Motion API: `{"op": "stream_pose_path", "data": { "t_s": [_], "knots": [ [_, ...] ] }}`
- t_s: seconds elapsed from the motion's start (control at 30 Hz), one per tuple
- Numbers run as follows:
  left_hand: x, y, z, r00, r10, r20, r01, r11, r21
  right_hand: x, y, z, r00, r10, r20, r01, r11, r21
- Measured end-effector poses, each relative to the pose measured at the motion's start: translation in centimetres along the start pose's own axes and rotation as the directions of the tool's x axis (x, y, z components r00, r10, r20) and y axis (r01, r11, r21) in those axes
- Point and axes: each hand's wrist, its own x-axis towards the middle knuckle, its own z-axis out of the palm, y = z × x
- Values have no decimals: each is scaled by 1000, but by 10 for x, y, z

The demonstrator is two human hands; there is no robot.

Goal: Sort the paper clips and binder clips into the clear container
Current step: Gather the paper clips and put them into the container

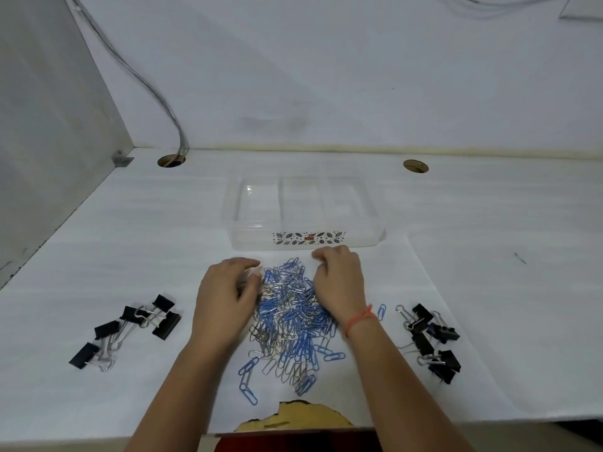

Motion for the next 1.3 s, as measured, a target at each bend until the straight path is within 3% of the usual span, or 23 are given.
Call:
{"op": "stream_pose_path", "data": {
  "t_s": [0.07, 0.17, 0.33, 0.6, 0.77, 0.87, 0.97, 1.03, 1.1, 1.13, 1.23, 1.3],
  "knots": [
    [8, 1, 4, 998, 61, 6, -60, 969, 240, 3, -6, 3, 990, -65, 123, 65, 998, 6],
    [16, 4, 11, 998, 55, 41, -64, 960, 273, 7, -14, 3, 981, -90, 174, 77, 994, 80],
    [18, -1, 13, 997, 53, 48, -64, 966, 252, 5, -19, 15, 972, -164, 168, 172, 985, -32],
    [0, -1, 6, 996, 78, 44, -85, 978, 189, -3, -26, 6, 943, -202, 264, 201, 979, 35],
    [-7, 7, -4, 995, 5, -99, -1, 999, 43, -4, -33, 10, 924, -258, 281, 283, 958, -52],
    [-13, 11, -9, 993, -24, -118, 27, 999, 27, -10, -37, 4, 909, -260, 326, 296, 953, -64],
    [-30, 17, -16, 990, -87, -114, 78, 994, -82, -25, -30, -12, 915, -295, 277, 319, 947, -44],
    [-47, 19, -26, 988, -104, -117, 91, 990, -111, -38, -18, -32, 947, -267, 181, 271, 962, -1],
    [-63, 14, -41, 996, -22, -89, 24, 999, 30, -45, 1, -58, 976, -197, 94, 200, 979, -24],
    [-70, 10, -49, 999, -8, -37, 12, 995, 99, -47, 12, -71, 985, -147, 91, 155, 985, -78],
    [-84, 8, -64, 973, -142, 182, 107, 976, 188, -48, 36, -93, 976, 61, 209, 10, 947, -321],
    [-86, 13, -62, 946, -186, 265, 126, 965, 230, -50, 38, -90, 963, 143, 230, -53, 932, -358]
  ]
}}
